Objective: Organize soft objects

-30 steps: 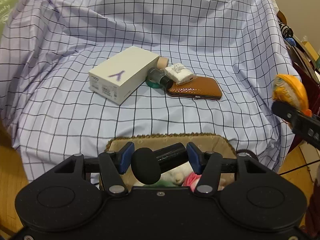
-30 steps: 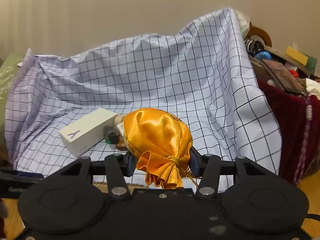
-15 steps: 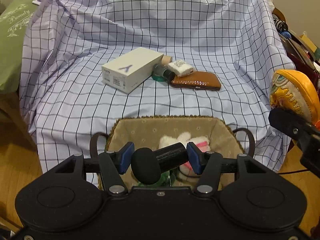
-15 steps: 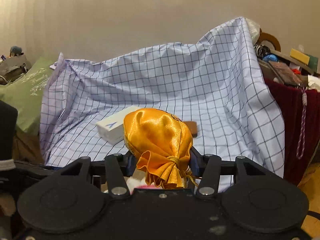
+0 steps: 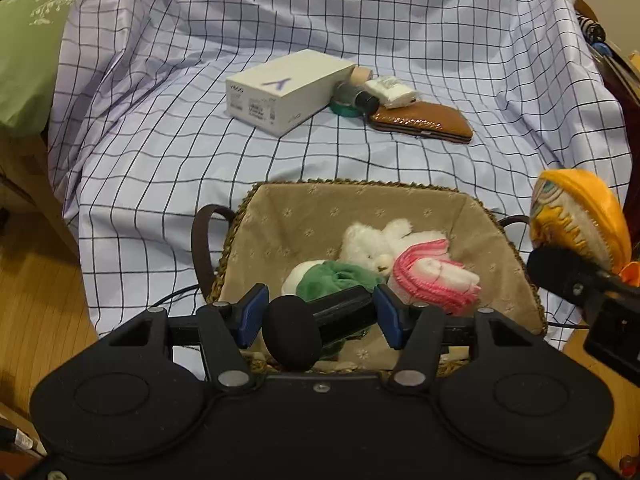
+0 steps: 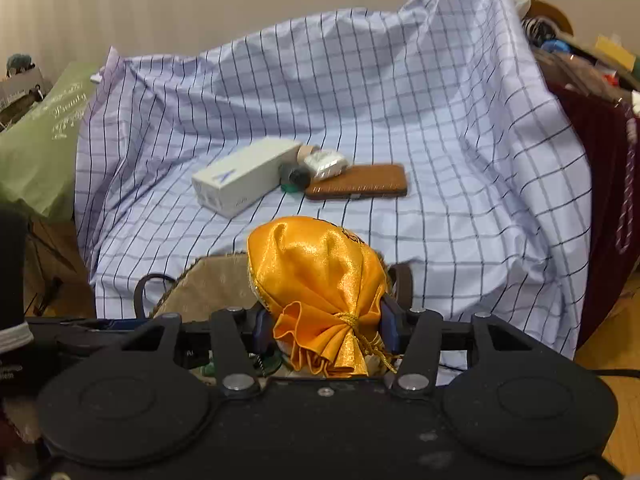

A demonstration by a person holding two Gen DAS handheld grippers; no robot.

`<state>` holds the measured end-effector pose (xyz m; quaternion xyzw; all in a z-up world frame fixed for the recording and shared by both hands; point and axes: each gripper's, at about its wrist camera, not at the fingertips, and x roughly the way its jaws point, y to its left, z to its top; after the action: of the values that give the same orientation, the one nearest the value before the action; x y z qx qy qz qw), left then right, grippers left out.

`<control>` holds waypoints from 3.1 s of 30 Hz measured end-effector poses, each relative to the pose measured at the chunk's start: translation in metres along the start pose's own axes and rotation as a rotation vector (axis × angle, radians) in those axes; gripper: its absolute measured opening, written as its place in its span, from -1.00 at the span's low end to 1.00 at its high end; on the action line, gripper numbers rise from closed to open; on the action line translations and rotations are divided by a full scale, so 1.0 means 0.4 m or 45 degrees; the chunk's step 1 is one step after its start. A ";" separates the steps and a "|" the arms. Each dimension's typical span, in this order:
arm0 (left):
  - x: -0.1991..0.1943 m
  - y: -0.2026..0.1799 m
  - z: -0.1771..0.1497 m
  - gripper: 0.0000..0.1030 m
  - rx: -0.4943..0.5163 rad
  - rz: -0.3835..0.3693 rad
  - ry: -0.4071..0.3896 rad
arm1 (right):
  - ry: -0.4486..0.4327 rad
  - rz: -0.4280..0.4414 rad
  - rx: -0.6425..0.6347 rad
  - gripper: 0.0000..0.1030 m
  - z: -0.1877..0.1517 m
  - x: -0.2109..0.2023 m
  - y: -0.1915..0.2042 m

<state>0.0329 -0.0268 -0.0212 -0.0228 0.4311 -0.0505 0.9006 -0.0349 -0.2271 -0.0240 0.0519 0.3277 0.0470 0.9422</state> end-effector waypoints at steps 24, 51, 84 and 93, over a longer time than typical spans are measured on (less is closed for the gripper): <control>-0.002 -0.006 -0.003 0.06 0.014 0.015 -0.008 | 0.038 0.063 0.025 0.15 0.005 0.048 0.006; 0.003 -0.021 0.008 0.07 0.039 0.020 -0.046 | 0.012 -0.050 0.092 0.17 0.000 0.040 -0.029; -0.012 -0.013 -0.002 0.45 0.032 0.064 -0.046 | 0.008 -0.046 0.087 0.19 0.000 0.039 -0.031; -0.013 -0.010 -0.003 0.45 0.031 0.065 -0.045 | 0.007 -0.048 0.089 0.19 -0.001 0.039 -0.028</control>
<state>0.0284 -0.0300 -0.0176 -0.0016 0.4150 -0.0323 0.9093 -0.0223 -0.2364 -0.0352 0.0785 0.3326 0.0178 0.9396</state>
